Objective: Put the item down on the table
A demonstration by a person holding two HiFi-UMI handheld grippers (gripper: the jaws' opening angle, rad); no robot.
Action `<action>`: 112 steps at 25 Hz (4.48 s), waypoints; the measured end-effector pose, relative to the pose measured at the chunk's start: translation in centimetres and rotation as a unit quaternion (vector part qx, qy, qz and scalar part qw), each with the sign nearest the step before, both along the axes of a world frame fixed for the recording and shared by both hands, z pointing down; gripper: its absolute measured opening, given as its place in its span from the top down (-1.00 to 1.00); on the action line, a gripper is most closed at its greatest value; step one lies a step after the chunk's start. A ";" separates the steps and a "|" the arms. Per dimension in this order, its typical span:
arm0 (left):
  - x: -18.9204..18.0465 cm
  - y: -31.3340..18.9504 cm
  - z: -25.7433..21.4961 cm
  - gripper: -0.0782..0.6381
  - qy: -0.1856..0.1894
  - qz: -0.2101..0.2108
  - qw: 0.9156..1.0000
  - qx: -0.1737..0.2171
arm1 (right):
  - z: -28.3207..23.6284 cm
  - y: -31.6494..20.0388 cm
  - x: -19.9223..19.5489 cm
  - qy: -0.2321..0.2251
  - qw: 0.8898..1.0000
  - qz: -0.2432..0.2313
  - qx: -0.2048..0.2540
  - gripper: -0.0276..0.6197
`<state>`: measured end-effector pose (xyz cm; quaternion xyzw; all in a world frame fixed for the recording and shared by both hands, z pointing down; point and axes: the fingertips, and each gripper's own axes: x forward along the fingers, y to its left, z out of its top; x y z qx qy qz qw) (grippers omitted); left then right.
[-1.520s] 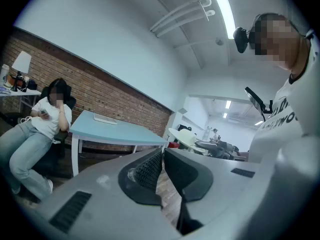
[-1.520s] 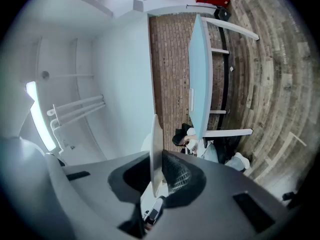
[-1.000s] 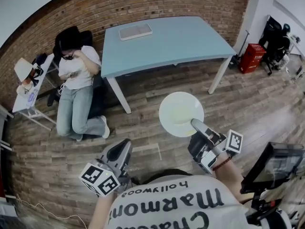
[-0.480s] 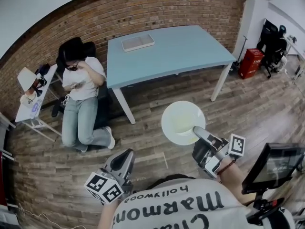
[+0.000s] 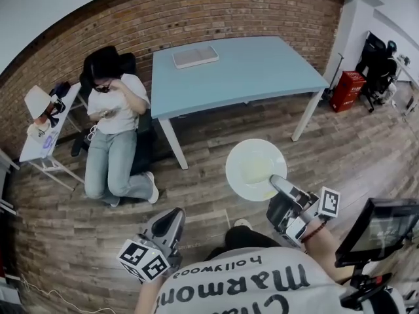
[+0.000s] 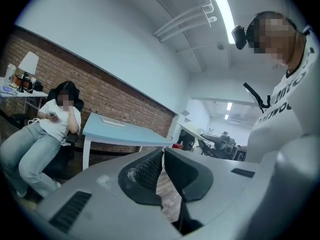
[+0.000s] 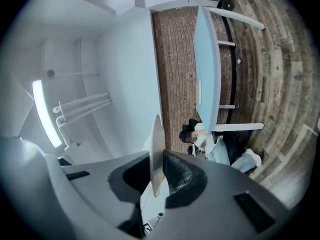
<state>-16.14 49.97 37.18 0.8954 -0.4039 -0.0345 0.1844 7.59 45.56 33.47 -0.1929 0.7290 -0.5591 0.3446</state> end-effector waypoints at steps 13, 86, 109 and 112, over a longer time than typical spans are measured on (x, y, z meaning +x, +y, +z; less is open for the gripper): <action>-0.8 -10.7 0.2 0.73 -0.002 -0.048 0.999 -0.005 | 1.0 -12.1 -1.1 0.001 0.999 -0.050 0.006 0.78; -6.6 -58.6 -1.1 0.73 -0.023 0.003 1.000 -0.018 | 2.3 -59.0 -8.5 0.014 0.999 -0.004 -0.039 0.78; -2.5 -68.9 0.9 0.73 0.011 -0.098 0.993 -0.063 | 4.3 -73.0 -2.7 0.049 0.994 -0.068 -0.072 0.78; -2.2 -69.1 1.1 0.73 0.008 -0.109 0.992 -0.064 | 4.6 -73.9 -2.3 0.054 0.993 -0.077 -0.072 0.78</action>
